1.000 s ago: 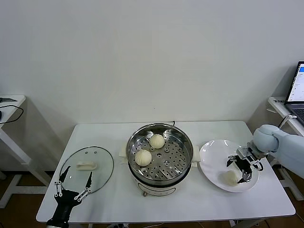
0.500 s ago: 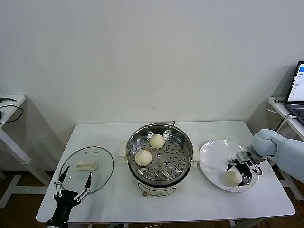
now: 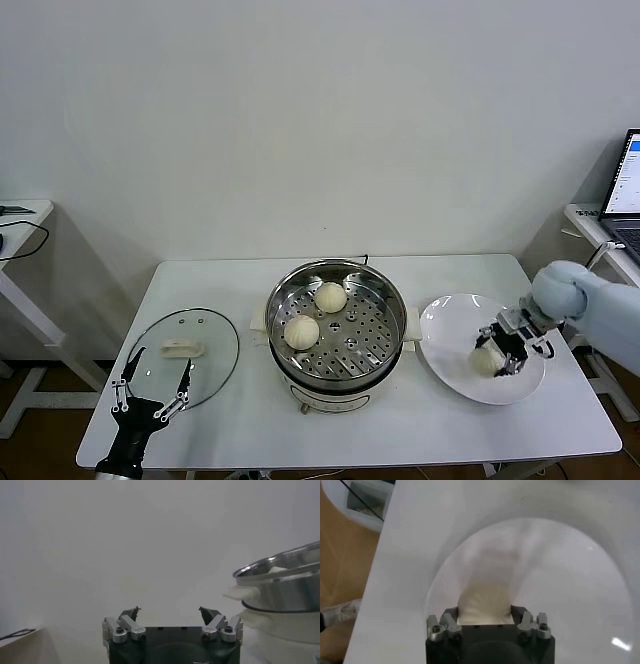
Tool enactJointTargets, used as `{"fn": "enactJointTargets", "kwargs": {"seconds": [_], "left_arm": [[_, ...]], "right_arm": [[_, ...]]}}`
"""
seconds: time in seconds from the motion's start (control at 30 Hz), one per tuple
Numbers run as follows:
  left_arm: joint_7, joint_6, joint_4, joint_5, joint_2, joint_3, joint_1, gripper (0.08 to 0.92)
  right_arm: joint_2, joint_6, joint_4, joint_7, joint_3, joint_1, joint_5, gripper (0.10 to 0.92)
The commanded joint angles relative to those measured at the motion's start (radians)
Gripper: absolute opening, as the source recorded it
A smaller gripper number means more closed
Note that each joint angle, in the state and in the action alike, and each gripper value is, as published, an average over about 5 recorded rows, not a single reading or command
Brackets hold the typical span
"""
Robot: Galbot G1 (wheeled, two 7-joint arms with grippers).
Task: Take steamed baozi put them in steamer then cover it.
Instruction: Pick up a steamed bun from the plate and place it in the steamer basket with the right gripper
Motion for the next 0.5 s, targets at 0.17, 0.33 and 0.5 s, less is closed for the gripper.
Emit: {"fn": "enactJointTargets", "kwargs": {"seconds": [0.17,0.33,0.5], "left_arm": [[-0.001,0.006,-0.007,-0.001,0.003,0.003,-0.002,0.823],[-0.002,0.005,-0.012,-0.001,0.0,-0.001,0.005,0.823],[0.0,0.001,-0.023,-0.001,-0.001,0.0,0.015,0.823]], "right_arm": [[0.173,0.284,0.105,-0.113,-0.063,0.462,0.118,0.681],[0.302,0.371,0.186,-0.12,-0.146,0.58,0.145,0.68],[0.397,0.412,0.258,-0.121,-0.198,0.588,0.11,0.671]]}}
